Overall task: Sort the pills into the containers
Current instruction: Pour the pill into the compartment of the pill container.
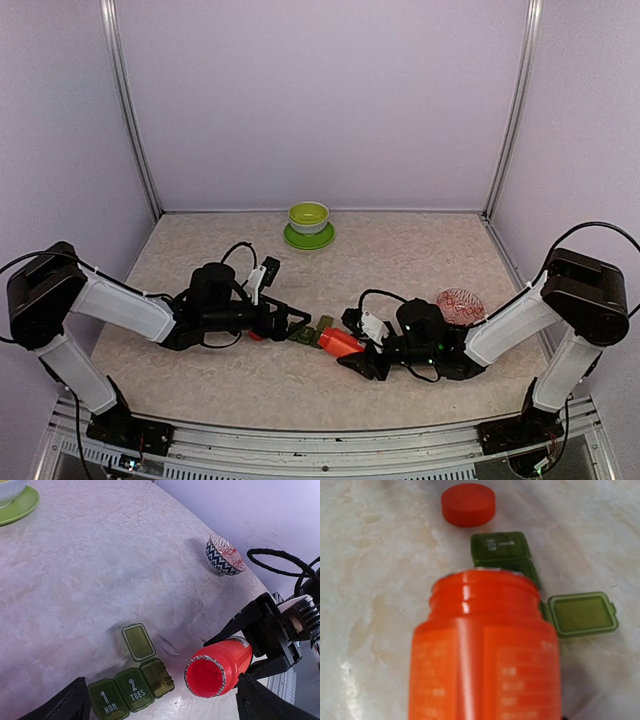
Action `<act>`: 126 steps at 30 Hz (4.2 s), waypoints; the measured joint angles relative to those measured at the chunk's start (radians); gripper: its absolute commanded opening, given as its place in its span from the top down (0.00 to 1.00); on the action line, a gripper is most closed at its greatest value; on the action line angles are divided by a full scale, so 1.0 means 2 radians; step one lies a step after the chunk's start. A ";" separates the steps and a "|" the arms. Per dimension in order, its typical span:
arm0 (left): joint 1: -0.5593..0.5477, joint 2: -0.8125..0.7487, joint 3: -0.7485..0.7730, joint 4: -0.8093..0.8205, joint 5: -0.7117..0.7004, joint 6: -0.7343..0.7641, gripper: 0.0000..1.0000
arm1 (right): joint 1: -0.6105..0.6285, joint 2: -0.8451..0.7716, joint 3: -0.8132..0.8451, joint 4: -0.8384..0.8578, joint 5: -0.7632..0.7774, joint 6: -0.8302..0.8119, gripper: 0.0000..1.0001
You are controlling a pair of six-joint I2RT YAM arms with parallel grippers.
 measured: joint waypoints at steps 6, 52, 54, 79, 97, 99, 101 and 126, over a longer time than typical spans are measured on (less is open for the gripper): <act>-0.005 0.000 0.000 0.000 0.003 0.006 0.01 | 0.000 0.001 0.008 -0.013 0.000 0.000 0.94; -0.031 0.019 0.027 -0.057 -0.019 0.058 0.02 | -0.003 -0.003 0.065 -0.141 0.002 0.000 0.95; -0.031 0.021 0.027 -0.061 -0.019 0.059 0.02 | -0.003 -0.004 0.068 -0.145 0.003 0.000 0.95; -0.036 0.037 0.042 -0.074 -0.032 0.061 0.02 | -0.003 -0.013 0.091 -0.191 0.013 -0.002 0.95; -0.036 0.047 0.051 -0.084 -0.042 0.061 0.02 | -0.003 -0.014 0.111 -0.232 0.016 -0.011 0.95; -0.036 0.047 0.051 -0.084 -0.043 0.061 0.02 | -0.003 -0.014 0.112 -0.235 0.016 -0.012 0.95; -0.036 0.049 0.051 -0.086 -0.044 0.061 0.02 | -0.003 -0.014 0.112 -0.237 0.016 -0.013 0.95; -0.037 0.059 0.059 -0.097 -0.048 0.061 0.02 | -0.003 -0.014 0.124 -0.264 0.017 -0.014 0.95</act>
